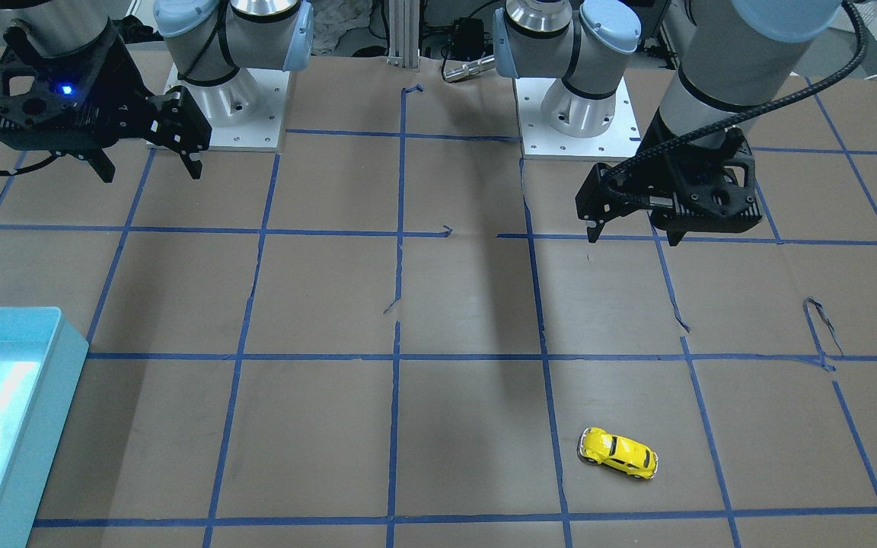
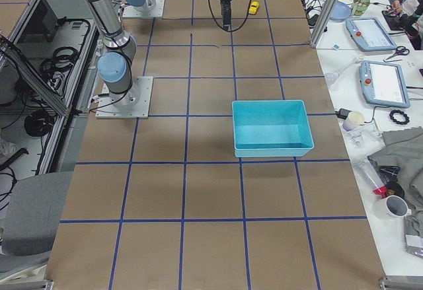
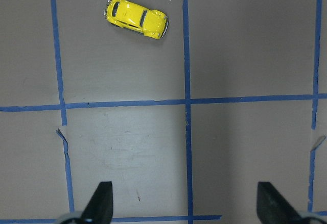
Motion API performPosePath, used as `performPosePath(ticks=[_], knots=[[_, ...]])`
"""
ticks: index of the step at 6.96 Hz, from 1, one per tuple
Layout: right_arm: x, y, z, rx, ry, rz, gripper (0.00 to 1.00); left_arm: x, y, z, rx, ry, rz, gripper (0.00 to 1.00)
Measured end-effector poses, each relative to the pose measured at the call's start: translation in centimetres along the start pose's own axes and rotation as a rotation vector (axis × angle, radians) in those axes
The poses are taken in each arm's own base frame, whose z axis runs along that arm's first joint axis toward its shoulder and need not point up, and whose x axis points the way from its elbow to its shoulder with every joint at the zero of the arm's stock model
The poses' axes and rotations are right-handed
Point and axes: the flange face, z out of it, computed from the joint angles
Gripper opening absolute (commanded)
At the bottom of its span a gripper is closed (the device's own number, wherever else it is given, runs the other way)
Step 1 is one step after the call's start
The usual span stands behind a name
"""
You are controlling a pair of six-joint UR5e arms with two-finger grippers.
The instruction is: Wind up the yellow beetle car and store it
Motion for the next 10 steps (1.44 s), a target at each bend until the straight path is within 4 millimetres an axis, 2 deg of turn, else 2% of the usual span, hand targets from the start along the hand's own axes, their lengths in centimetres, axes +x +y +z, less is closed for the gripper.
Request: performPosePath(ticks=[3, 10], knots=[[0.0, -0.5, -1.6, 0.043, 0.024, -0.008, 1.0, -0.1, 0.0, -0.1, 0.002, -0.004, 0.0, 1.0], [0.3, -2.0, -1.8, 0.076, 0.015, -0.001, 1.0, -0.1, 0.3, -0.3, 0.004, -0.003, -0.002, 1.0]])
